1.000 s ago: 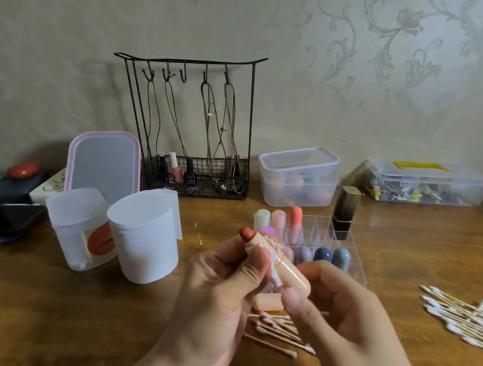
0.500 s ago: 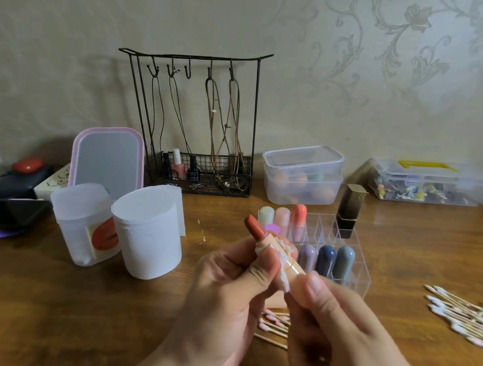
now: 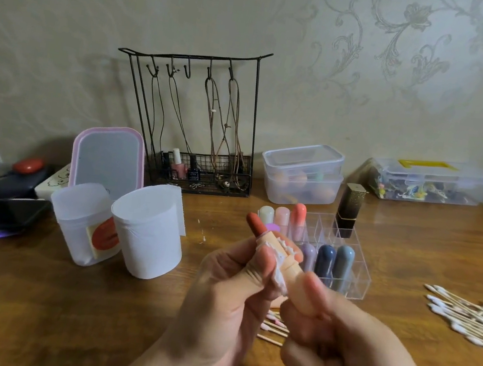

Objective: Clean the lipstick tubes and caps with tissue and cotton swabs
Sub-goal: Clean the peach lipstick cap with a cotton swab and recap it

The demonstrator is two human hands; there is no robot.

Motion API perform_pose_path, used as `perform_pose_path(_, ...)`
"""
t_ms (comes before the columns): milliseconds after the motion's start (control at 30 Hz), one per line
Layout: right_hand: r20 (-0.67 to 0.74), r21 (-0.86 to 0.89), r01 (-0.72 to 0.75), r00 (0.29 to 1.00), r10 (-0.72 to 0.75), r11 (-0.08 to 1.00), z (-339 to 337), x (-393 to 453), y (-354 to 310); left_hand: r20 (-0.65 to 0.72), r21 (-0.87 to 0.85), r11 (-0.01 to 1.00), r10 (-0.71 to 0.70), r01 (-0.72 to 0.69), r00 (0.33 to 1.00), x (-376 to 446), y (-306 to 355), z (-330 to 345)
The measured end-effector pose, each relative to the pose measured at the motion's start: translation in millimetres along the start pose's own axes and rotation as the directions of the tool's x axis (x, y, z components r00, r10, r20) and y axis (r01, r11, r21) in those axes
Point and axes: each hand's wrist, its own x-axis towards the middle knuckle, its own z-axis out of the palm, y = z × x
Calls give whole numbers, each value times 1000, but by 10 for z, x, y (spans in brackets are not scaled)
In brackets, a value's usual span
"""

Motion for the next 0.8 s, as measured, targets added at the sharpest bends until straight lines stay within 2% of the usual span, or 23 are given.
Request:
perform_pose_path(33, 170, 119, -77, 984, 56, 990, -15, 19, -23, 3, 6, 1000, -11, 11, 1000, 4, -4, -13)
perform_pose_path(67, 266, 153, -113, 962, 69, 982, -39, 44, -36, 12, 16, 1000, -19, 18, 1000, 10, -22, -29)
perform_pose_path(167, 320, 48, -37, 947, 20, 998, -85, 72, -14, 37, 21, 998, -60, 59, 998, 31, -34, -20)
perform_pose_path(300, 440, 82, 61, 894, -91, 995, -21, 68, -37, -19, -53, 995, -90, 88, 996, 55, -26, -21)
perform_pose_path(367, 438, 132, 96, 887, -145, 987, -59, 61, -100, -112, -50, 994, -97, 92, 989, 66, -17, -14)
perform_pose_path(433, 404, 68, 137, 902, -153, 988, -143, 73, -145, -187, 8, 993, -116, 120, 975, 60, -29, -11)
perform_pose_path(533, 365, -42, 147, 923, -122, 988, -246, 93, -154, -135, 184, 969, -142, 165, 981, 10, -45, 18)
perform_pose_path(600, 356, -98, 111, 932, -69, 989, -276, 89, -135, -40, 259, 948, -181, 185, 983, -35, -23, 48)
perform_pose_path(700, 316, -200, 88, 949, -21, 976, -283, 63, -114, 63, 254, 949, -210, 188, 976, -79, 24, 112)
perform_pose_path(800, 206, -312, 89, 978, -24, 946, -252, 36, -134, 54, 314, 939, -164, 139, 985, -83, 3, 128)
